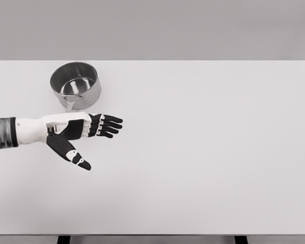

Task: Rotate pot handle

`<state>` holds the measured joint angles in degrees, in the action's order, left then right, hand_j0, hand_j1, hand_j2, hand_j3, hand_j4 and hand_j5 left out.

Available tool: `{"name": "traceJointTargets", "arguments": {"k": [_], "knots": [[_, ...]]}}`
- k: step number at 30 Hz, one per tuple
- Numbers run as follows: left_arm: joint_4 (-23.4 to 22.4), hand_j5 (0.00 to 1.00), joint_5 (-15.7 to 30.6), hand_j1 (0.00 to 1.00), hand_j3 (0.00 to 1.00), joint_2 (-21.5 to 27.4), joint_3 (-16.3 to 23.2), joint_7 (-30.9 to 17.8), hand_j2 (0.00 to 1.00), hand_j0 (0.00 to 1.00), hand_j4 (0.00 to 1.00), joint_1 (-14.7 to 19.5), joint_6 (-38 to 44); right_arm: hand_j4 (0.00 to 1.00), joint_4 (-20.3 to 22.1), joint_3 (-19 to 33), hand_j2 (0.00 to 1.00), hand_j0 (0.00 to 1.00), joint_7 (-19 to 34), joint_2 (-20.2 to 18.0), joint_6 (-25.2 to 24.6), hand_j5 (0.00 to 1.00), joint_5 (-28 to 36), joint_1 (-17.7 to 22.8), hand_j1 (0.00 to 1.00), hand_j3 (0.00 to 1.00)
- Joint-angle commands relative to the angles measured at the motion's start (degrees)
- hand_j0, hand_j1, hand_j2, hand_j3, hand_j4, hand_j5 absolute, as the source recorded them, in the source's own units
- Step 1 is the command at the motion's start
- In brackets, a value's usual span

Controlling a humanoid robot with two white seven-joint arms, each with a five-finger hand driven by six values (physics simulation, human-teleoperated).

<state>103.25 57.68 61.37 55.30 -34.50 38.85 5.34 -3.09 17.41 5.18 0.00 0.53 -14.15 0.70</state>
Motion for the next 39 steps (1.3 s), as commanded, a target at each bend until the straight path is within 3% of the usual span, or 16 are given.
{"name": "traceJointTargets", "arguments": {"k": [1, 5, 8, 25, 39], "knots": [[0.0, 1.00, 0.5, 1.00, 1.00, -0.4, 0.7, 1.4, 1.00, 1.00, 1.00, 0.0, 0.5, 1.00, 0.0, 0.0, 1.00, 1.00, 0.0, 0.0, 0.0, 1.00, 0.0, 0.0, 1.00, 1.00], [-0.1, 1.00, 0.2, 1.00, 1.00, -1.0, 0.9, 10.1, 1.00, 1.00, 1.00, -0.2, 1.1, 1.00, 0.0, 0.0, 1.00, 1.00, 0.0, 0.0, 0.0, 1.00, 0.0, 0.0, 1.00, 1.00], [-0.9, 1.00, -0.2, 1.00, 1.00, -1.3, 0.9, 13.5, 1.00, 1.00, 1.00, -0.2, 1.2, 1.00, 0.0, 0.0, 1.00, 1.00, 0.0, 0.0, 0.0, 1.00, 0.0, 0.0, 1.00, 1.00], [-3.5, 1.00, -1.4, 1.00, 1.00, -1.7, 0.6, 13.8, 1.00, 1.00, 1.00, -4.0, 1.0, 1.00, 0.0, 0.0, 1.00, 1.00, 0.0, 0.0, 0.0, 1.00, 0.0, 0.0, 1.00, 1.00], [-6.5, 1.00, -1.4, 1.00, 1.00, -1.3, 0.5, 13.8, 1.00, 1.00, 1.00, -4.5, 0.7, 1.00, 0.0, 0.0, 1.00, 1.00, 0.0, 0.0, 0.0, 1.00, 0.0, 0.0, 1.00, 1.00]]}}
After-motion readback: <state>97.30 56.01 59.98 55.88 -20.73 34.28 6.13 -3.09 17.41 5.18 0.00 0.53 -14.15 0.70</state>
